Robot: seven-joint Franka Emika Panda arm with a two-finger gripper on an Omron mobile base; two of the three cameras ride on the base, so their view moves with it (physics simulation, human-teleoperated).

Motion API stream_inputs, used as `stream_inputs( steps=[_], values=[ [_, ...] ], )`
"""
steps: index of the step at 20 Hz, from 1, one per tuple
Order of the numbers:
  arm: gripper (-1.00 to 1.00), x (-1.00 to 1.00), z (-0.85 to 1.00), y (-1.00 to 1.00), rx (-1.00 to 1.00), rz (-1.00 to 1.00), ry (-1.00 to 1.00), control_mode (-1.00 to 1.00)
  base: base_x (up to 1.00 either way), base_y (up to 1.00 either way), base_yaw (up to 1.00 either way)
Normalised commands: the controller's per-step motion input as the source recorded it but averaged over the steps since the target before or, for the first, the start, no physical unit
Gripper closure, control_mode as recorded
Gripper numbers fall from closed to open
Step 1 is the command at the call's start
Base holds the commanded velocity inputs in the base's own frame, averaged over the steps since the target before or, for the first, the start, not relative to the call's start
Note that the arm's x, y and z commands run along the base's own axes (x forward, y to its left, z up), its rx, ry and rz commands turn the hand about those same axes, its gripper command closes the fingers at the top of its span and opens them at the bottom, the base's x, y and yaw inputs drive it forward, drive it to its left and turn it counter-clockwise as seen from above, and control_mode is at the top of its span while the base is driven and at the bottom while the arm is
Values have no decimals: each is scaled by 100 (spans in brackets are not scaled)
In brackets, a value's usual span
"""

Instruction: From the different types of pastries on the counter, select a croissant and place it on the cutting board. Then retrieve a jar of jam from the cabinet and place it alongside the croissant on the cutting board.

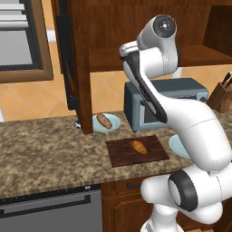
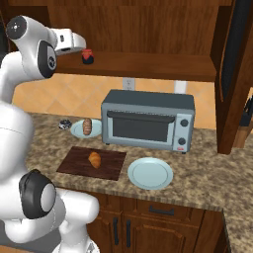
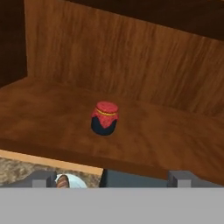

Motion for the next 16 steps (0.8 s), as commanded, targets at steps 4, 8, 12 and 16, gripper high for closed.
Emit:
stream_inputs(
  steps=[4,8,12,16],
  values=[
    [-100,24,-16,0,0,-1,0,-100,0,0,0],
    [-100,31,-17,0,0,-1,0,-100,0,0,0],
    [-100,39,-13,0,0,0,0,-100,0,0,0],
    [-100,53,-6,0,0,0,0,-100,0,0,0]
  ],
)
